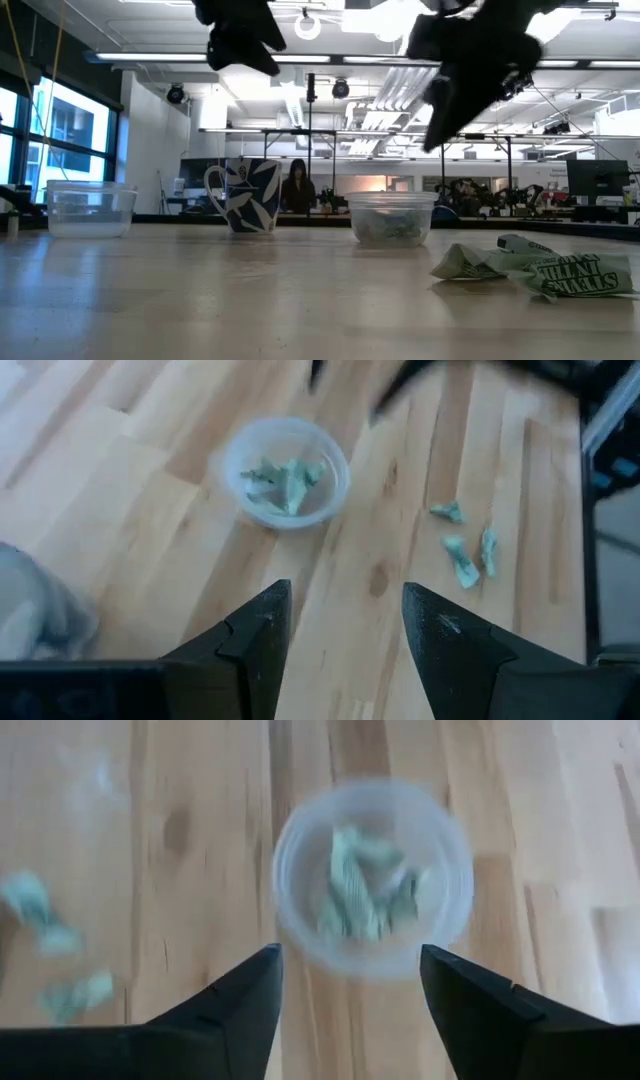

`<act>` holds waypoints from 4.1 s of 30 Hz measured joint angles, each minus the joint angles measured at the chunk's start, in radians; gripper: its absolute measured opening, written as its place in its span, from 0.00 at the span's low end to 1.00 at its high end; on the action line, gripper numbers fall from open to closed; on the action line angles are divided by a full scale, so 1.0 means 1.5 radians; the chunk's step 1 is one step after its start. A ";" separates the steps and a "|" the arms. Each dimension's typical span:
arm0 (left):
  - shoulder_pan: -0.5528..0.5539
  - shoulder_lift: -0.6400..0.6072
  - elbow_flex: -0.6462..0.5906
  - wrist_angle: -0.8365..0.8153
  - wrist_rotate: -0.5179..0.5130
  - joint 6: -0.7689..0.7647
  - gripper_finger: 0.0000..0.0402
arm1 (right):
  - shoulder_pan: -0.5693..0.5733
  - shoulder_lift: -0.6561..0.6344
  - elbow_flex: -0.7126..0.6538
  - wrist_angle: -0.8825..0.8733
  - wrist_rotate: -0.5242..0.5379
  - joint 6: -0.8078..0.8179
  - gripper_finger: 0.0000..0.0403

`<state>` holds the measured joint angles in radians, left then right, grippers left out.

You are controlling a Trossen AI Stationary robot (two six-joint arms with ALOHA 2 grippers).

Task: Pick and place Stevia / Truvia into bins
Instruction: Put the green stevia packet into the right transparent container

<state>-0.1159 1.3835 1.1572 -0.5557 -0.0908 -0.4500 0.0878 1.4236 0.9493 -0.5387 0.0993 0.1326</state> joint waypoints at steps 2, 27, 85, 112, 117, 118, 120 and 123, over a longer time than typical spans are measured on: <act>-0.038 0.036 0.000 0.037 -0.009 0.000 0.56 | 0.034 -0.022 -0.010 -0.035 0.023 0.011 0.56; -0.221 0.537 0.318 0.119 -0.107 -0.049 0.56 | 0.455 -0.081 -0.090 -0.185 0.189 0.444 0.54; 0.113 0.429 0.321 -0.032 0.057 0.266 0.07 | 0.317 -0.082 -0.089 -0.219 0.253 0.508 0.53; -0.172 0.352 0.319 -0.119 -0.137 -0.021 0.55 | 0.287 0.030 -0.089 0.050 0.050 0.065 0.53; -0.253 0.354 0.320 -0.162 -0.193 -0.187 0.51 | 0.320 0.080 -0.089 0.073 0.053 -0.174 0.53; -0.263 0.354 0.320 -0.166 -0.204 -0.224 0.50 | 0.325 0.087 -0.089 0.080 0.051 -0.221 0.53; -0.283 0.354 0.320 -0.171 -0.227 -0.292 0.49 | 0.330 0.100 -0.089 0.101 0.050 -0.272 0.53; -0.309 0.354 0.320 -0.172 -0.259 -0.370 0.48 | 0.315 0.117 -0.068 0.115 0.021 -0.185 0.53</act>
<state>-0.5789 1.9152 1.6367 -0.8135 -0.4788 -1.0046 0.5608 1.5985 0.8474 -0.3658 0.1303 -0.1455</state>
